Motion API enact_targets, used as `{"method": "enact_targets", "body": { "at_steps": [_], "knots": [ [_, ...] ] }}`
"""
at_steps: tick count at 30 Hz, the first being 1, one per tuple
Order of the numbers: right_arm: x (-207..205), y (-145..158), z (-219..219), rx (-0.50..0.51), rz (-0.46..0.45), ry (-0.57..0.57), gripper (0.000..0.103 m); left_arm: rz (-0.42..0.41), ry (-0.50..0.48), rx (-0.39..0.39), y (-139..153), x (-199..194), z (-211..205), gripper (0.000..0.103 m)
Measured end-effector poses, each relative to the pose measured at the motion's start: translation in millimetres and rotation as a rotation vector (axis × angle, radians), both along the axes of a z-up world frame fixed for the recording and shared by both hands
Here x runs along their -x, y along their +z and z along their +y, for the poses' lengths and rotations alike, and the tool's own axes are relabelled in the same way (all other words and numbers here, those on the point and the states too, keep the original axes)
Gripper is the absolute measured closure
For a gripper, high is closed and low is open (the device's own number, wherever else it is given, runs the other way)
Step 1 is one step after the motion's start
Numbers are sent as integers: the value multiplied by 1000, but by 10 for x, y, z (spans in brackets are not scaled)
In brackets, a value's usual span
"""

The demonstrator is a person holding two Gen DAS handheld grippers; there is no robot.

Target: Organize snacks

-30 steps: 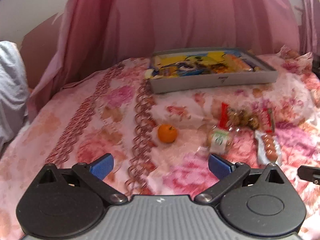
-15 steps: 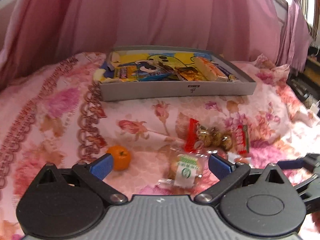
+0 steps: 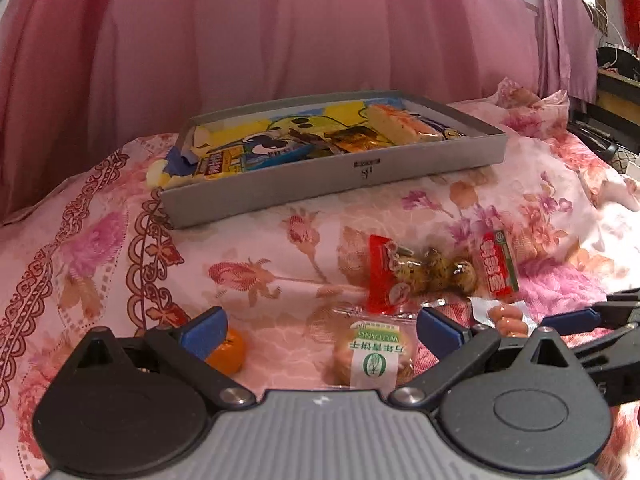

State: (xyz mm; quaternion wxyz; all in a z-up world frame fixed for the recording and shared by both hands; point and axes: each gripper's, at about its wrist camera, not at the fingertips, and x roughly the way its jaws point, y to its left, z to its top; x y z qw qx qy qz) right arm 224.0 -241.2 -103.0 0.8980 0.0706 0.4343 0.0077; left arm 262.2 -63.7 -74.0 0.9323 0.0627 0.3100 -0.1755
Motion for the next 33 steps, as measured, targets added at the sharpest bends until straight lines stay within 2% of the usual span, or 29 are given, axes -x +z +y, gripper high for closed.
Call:
{"method": "enact_targets", "body": {
  "at_steps": [4,7,10,15,21,27,33],
  "knots": [
    [-1,-30,-16,-4,11,-8,25,58,-13,82,-29,-53,83,1],
    [4,-32,-23,-31,31,-42,27,93,-42,162,-68,-71,129,10],
    [23,-38,3,-40,34,-55,32,114,-50,152,-115,-83,98,20],
    [35,-51,49,-20,32,-53,32,142,-58,143,-189,-101,48,36],
    [35,-57,50,-27,20,-79,31,137,-40,198,-275,-113,28,47],
    [19,-67,43,-32,21,-96,35,140,-29,192,-279,-90,30,50],
    [55,-56,57,-28,19,-69,40,183,44,220,-239,-22,84,50]
  ]
}}
